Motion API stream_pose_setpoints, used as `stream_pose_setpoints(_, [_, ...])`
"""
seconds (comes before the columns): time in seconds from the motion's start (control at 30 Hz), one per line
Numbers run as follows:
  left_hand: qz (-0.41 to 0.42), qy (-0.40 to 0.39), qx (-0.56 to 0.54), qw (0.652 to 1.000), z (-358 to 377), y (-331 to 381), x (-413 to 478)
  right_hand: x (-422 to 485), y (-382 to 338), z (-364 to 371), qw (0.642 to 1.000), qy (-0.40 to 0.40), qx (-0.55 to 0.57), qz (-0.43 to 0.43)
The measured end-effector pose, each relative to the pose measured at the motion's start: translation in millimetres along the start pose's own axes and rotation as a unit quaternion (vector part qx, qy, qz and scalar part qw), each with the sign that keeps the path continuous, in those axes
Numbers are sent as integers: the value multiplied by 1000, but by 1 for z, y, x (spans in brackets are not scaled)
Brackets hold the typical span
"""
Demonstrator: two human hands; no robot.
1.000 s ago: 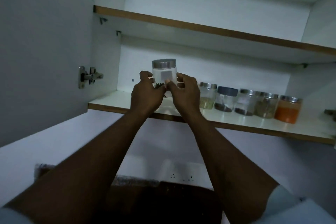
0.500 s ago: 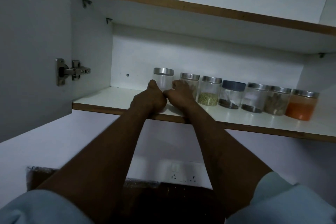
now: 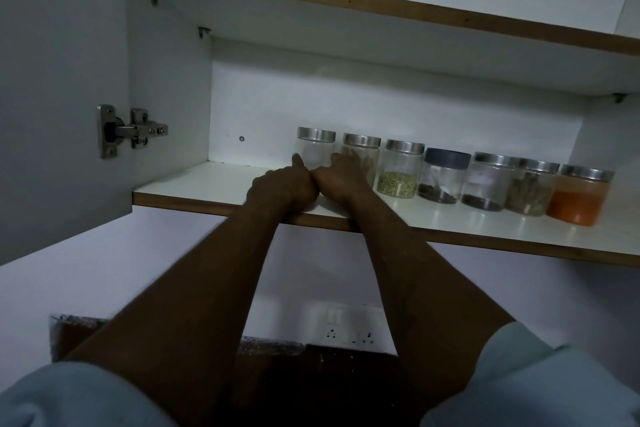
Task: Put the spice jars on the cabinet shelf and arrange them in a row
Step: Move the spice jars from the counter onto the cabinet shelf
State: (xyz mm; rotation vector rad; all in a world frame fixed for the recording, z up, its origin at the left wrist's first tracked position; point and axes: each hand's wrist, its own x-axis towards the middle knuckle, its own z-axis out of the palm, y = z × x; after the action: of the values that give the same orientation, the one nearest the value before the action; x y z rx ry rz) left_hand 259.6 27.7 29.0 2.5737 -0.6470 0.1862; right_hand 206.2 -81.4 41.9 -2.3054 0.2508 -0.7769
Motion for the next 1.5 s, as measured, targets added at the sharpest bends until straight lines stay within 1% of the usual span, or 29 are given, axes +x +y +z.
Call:
stream_pose_setpoints(0.13, [-4,-19,34,999,0,0,-1,0,-2,1,1000,-9,-5,16])
stream_pose_setpoints(0.27, [-11,-19,51,998,0,2,-3,-2,-4,2,999,-14,-16,34])
stream_pose_setpoints(0.33, [-15,-13,48,999,-1,3,-9,-3,-5,2,999,-4,-24,31])
stream_pose_setpoints(0.4, [-24,12,43,999,-2,3,-17,-5,-4,3,999,18,-27,19])
stream_pose_setpoints(0.47, [-27,60,49,997,-1,4,-26,-11,-5,3,999,44,-24,11])
stream_pose_setpoints(0.53, [-9,98,61,993,-2,4,-34,-16,-4,3,997,65,-27,-13])
stream_pose_setpoints(0.57, [5,96,63,993,-5,4,-38,-20,-5,1,997,67,-26,-26])
stream_pose_setpoints(0.67, [49,58,72,994,-12,-1,-53,-33,-7,-5,998,20,-42,-42])
stream_pose_setpoints(0.7, [62,59,76,993,-12,-4,-60,-40,-8,-7,997,3,-50,-55])
stream_pose_setpoints(0.8, [87,107,79,987,-10,-11,-85,-67,-14,-11,994,-7,-63,-94])
stream_pose_setpoints(0.87, [104,138,43,984,-7,-17,-107,-94,-19,-9,993,15,-44,-105])
stream_pose_setpoints(0.9, [125,154,-1,980,-4,-21,-121,-109,-21,-6,992,35,-33,-120])
stream_pose_setpoints(0.97, [175,181,-115,961,11,-29,-155,-144,-22,8,985,80,0,-155])
stream_pose_setpoints(1.03, [184,182,-190,947,33,-41,-191,-183,-15,27,981,84,82,-157])
stream_pose_setpoints(1.1, [162,171,-187,954,62,-62,-227,-221,2,52,984,56,112,-129])
stream_pose_setpoints(1.17, [121,147,-156,969,92,-88,-260,-258,23,80,991,-4,98,-94])
stream_pose_setpoints(1.27, [56,50,-130,989,127,-122,-308,-311,48,121,991,-91,74,-57])
stream_pose_setpoints(1.3, [60,45,-93,993,135,-133,-324,-327,55,134,990,-115,65,-51])
stream_pose_setpoints(1.33, [79,60,-26,995,139,-144,-338,-342,61,145,988,-139,56,-43])
stream_pose_setpoints(1.4, [95,44,108,989,146,-166,-362,-369,73,167,981,-190,43,-24])
stream_pose_setpoints(1.43, [83,7,136,987,154,-178,-371,-383,79,177,975,-220,37,-15])
stream_pose_setpoints(1.47, [69,-15,135,988,164,-190,-380,-395,85,188,968,-251,28,-8])
stream_pose_setpoints(1.5, [30,-37,89,995,178,-200,-389,-408,90,198,961,-278,14,-2])
